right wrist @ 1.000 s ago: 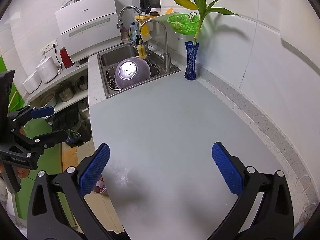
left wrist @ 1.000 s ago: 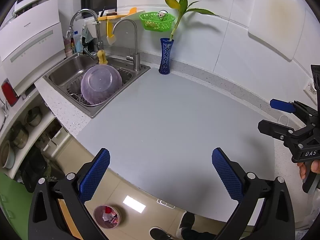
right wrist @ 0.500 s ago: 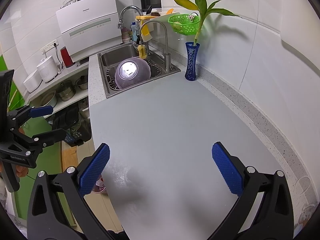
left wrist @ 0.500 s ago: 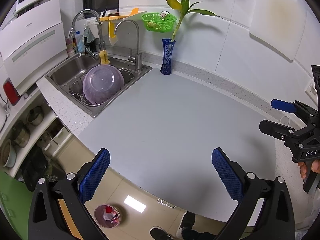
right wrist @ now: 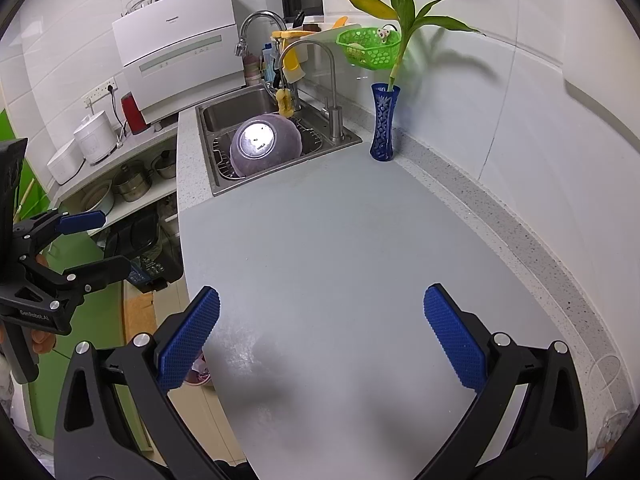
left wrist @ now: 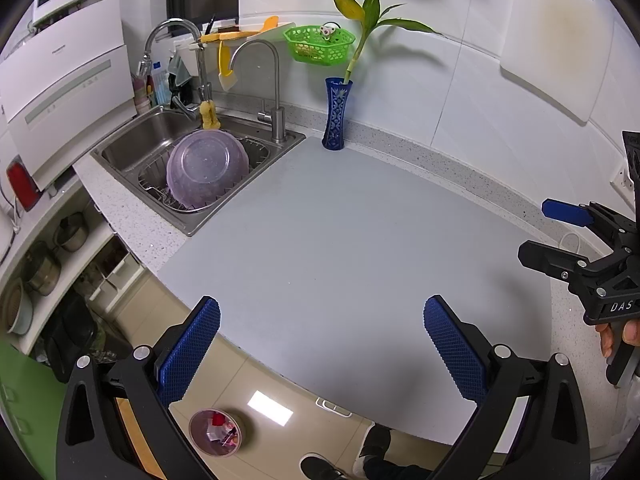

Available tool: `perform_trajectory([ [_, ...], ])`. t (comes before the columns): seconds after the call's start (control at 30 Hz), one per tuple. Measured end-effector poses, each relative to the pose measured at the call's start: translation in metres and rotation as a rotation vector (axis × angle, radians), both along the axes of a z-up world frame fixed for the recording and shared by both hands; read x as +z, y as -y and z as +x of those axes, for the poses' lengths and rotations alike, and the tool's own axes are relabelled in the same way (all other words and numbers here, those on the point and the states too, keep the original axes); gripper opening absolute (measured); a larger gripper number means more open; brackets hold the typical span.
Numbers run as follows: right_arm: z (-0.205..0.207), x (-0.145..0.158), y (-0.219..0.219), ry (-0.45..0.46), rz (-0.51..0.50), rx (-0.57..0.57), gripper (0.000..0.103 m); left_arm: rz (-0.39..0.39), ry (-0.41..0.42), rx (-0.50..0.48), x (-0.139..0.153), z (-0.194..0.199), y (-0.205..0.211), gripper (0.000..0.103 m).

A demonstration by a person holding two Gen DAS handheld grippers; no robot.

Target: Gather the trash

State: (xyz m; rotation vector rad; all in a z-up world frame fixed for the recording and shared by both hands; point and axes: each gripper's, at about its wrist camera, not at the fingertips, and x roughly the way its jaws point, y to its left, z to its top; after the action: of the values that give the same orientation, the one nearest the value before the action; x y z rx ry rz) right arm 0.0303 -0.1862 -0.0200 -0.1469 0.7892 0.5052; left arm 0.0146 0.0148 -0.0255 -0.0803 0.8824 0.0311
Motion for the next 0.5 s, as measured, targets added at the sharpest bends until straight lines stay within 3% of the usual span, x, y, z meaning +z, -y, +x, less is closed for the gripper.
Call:
perform_trajectory([
  [0.5, 0.0055, -0.003, 0.0022, -0.006, -0.003, 0.009, 0.1, -0.004, -0.003, 0.0, -0.0016, 0.0006, -0.0023, 0.098],
])
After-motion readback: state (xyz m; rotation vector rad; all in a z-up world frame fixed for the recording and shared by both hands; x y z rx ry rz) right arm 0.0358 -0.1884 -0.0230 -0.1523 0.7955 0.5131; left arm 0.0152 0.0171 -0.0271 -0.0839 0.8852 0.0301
